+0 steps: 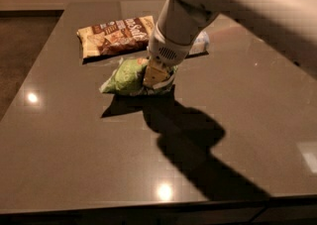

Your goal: Pick green jalapeno chip bag

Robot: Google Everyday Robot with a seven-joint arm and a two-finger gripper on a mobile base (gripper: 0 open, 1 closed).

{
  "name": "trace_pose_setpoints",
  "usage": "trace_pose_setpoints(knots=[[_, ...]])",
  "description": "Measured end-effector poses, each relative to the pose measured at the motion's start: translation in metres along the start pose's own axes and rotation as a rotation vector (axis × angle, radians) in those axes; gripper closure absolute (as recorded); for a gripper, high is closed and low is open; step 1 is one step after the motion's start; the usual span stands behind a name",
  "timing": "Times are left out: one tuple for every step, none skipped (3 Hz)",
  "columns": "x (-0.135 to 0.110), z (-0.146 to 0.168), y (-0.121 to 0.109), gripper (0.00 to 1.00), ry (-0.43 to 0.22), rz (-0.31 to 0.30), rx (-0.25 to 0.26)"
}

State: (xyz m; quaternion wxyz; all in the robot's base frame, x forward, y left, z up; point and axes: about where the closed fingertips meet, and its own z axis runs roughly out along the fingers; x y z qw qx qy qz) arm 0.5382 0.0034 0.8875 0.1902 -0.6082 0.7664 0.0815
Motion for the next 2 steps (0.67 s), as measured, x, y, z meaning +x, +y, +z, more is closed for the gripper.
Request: trace_pose_setpoints(knots=[[0.005,-0.047,-0.007,1.00,-0.067,-0.003,0.041],[0.015,-0.080,-0.015,1.00,-0.132,0.009,0.061]])
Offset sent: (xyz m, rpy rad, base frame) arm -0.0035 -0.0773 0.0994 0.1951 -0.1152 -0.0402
